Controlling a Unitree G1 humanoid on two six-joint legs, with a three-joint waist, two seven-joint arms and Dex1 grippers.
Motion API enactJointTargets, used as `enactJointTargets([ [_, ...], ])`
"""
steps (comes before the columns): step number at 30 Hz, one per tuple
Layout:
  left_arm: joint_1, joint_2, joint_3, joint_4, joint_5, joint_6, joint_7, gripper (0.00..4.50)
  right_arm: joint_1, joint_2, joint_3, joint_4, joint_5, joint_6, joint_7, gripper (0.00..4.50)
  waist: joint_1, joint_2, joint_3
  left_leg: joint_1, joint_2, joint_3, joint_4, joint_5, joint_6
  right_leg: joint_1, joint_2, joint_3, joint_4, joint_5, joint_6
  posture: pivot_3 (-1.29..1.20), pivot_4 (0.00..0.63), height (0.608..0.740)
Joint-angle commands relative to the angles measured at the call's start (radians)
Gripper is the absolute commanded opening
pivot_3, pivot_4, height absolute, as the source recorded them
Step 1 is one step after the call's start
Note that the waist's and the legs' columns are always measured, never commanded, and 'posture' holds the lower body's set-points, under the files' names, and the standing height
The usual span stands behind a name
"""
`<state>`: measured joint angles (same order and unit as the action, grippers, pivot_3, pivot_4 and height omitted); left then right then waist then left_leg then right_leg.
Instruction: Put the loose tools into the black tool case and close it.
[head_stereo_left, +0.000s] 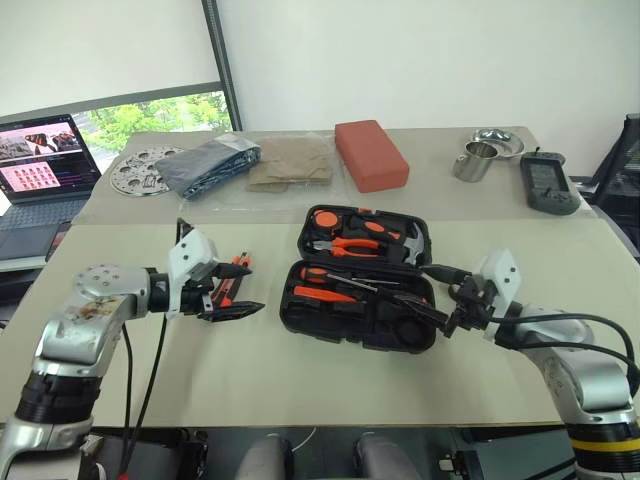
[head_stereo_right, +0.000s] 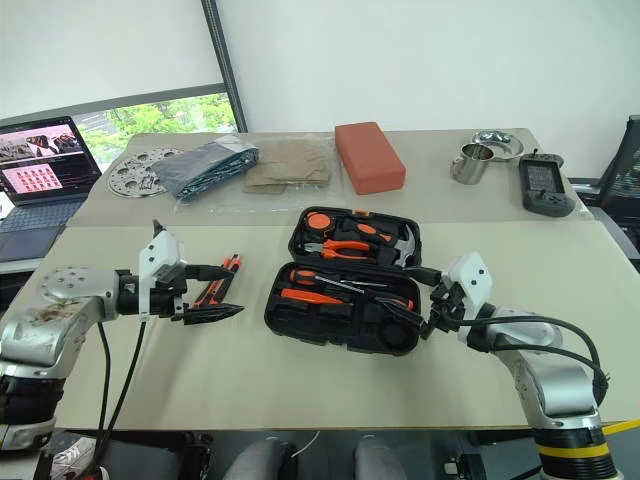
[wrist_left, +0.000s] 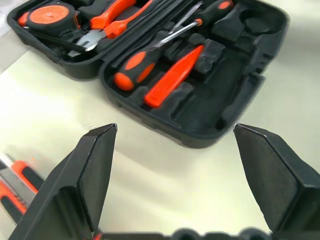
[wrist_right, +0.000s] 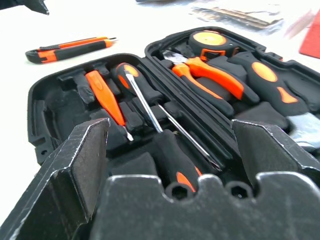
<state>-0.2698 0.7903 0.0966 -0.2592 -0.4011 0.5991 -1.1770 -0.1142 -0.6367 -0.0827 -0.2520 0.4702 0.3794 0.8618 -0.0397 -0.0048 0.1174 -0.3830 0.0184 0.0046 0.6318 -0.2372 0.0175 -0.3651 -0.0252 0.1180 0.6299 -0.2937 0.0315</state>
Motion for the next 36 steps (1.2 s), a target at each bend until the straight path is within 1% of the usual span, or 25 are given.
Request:
enactJointTargets([
  [1, 0.009, 0.025, 0.042, -0.016, 0.002, -0.004, 0.060, 4.00, -0.031, -0.008, 0.000, -0.015, 0.026, -0.018, 0.053, 4.50, 0.001, 0.000, 0.000, 0.000, 0.000, 0.000, 0.000, 0.000, 0.000, 0.000, 0.000, 0.000, 0.000, 0.000, 0.000, 0.00, 0.150, 0.740],
  [4, 0.007, -0.008, 0.043, 0.055, 0.075, -0.044, 0.188, 4.00, -0.034, -0.014, -0.003, -0.030, 0.067, -0.027, 0.122, 4.50, -0.001, 0.000, 0.000, 0.001, 0.000, 0.000, 0.000, 0.000, 0.000, 0.000, 0.000, 0.000, 0.000, 0.000, 0.000, 0.00, 0.150, 0.740],
  [7, 0.004, -0.048, 0.030, 0.121, 0.157, -0.066, 0.336, 4.00, -0.034, -0.027, 0.005, -0.021, 0.037, -0.063, 0.157, 4.50, -0.002, 0.000, 0.000, 0.002, 0.000, 0.000, -0.001, 0.000, 0.000, 0.000, 0.000, 0.000, 0.000, 0.000, 0.000, 0.00, 0.150, 0.740],
  [13, 0.018, -0.153, 0.010, 0.133, 0.233, -0.016, 0.547, 4.00, -0.033, -0.009, -0.016, -0.027, 0.069, -0.095, 0.194, 4.50, 0.000, -0.001, 0.000, 0.001, 0.000, -0.001, -0.001, 0.000, 0.000, 0.000, -0.001, -0.001, 0.001, 0.000, -0.001, 0.00, 0.150, 0.740],
  [16, -0.001, -0.196, 0.009, 0.163, 0.268, 0.032, 0.642, 4.00, -0.019, -0.017, -0.021, -0.048, 0.081, -0.090, 0.199, 4.50, 0.002, -0.001, 0.000, 0.001, -0.001, -0.001, -0.001, 0.000, 0.000, 0.000, -0.002, -0.001, 0.001, 0.001, -0.001, 0.00, 0.150, 0.740],
  [18, -0.005, -0.217, 0.010, 0.173, 0.268, 0.064, 0.670, 4.00, -0.015, -0.022, -0.024, -0.054, 0.086, -0.088, 0.196, 4.50, 0.002, -0.001, 0.000, 0.001, -0.001, -0.002, -0.001, 0.000, 0.000, 0.000, -0.002, -0.002, 0.001, 0.001, -0.001, 0.00, 0.150, 0.740],
  [21, -0.001, -0.242, -0.024, 0.170, 0.259, 0.117, 0.678, 4.00, -0.006, -0.034, -0.042, -0.078, 0.102, -0.076, 0.195, 4.50, 0.002, 0.000, 0.000, 0.002, -0.001, -0.002, -0.001, 0.000, 0.000, 0.000, -0.002, -0.002, 0.001, 0.001, -0.001, 0.00, 0.150, 0.740],
  [27, -0.001, -0.333, -0.030, 0.114, 0.214, 0.203, 0.716, 4.00, 0.023, -0.076, -0.102, -0.128, 0.153, -0.049, 0.204, 4.50, 0.009, 0.000, 0.000, 0.004, -0.002, -0.002, -0.002, 0.000, 0.000, 0.004, -0.004, -0.002, 0.001, 0.001, -0.001, 0.00, 0.150, 0.740],
  [36, -0.012, -0.362, -0.055, 0.138, 0.243, 0.218, 0.765, 4.00, 0.027, -0.083, -0.122, -0.139, 0.193, -0.047, 0.209, 4.50, 0.011, -0.004, 0.001, 0.009, -0.002, -0.003, -0.002, 0.000, 0.000, 0.009, -0.003, -0.002, 0.000, 0.000, -0.001, 0.00, 0.150, 0.740],
])
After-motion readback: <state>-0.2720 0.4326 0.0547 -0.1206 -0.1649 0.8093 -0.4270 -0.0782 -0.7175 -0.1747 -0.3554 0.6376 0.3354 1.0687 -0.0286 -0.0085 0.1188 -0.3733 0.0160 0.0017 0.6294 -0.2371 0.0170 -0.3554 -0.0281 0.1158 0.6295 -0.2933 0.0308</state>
